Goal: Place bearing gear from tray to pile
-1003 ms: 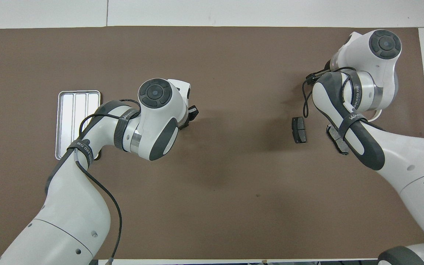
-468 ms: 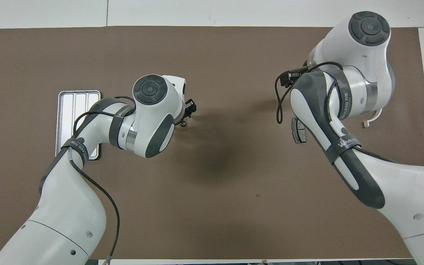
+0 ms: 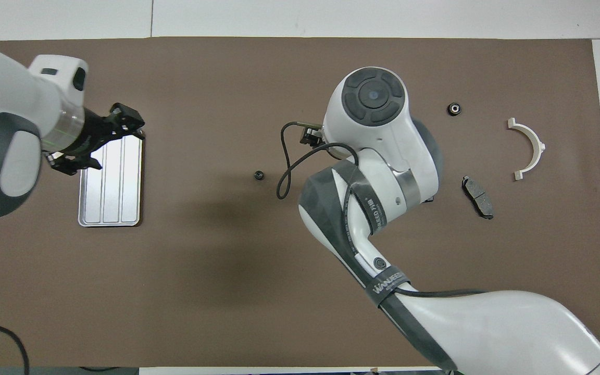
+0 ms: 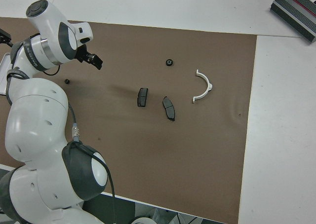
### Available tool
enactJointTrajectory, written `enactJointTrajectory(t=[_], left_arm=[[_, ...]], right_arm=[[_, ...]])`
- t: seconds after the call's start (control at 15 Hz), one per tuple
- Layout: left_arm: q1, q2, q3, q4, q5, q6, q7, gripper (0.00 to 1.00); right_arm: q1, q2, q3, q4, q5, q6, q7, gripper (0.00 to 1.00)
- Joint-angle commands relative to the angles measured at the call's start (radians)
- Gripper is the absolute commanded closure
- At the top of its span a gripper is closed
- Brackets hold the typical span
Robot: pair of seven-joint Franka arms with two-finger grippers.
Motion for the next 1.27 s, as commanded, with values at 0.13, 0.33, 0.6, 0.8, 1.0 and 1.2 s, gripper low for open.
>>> enactJointTrajectory(t=[0.13,0.33,0.6,0.8,1.0,1.2], left_arm=[[0.150,-0.112,-0.010,-0.005,0.008,-0.160,0.278,0.00],[0.188,-0.112,-0.016,0.024,0.014,-0.214,0.336,0.00],[0.213,-0.114,-0.030,0.018,0.013,-0.211,0.375,0.00],[0.227,-0.114,-0.048,0.019,0.013,-0.222,0.383,0.00],[0.239,-0.117,-0.051,0.022,0.013,-0.228,0.410,0.00],[0.241,-0.100,-0.054,0.070,0.018,-0.273,0.481,0.00]], right_arm=[[0.139,0.172,-0.005,0.130,-0.014,0.023,0.314,0.00],[0.174,0.277,-0.008,0.229,-0.031,0.025,0.365,0.00],[0.190,0.333,-0.009,0.275,-0.034,0.034,0.372,0.00],[0.199,0.405,-0.009,0.369,-0.036,0.031,0.375,0.00],[0.201,0.426,-0.009,0.384,-0.037,0.028,0.378,0.00],[0.201,0.436,-0.006,0.381,-0.050,0.032,0.379,0.01]])
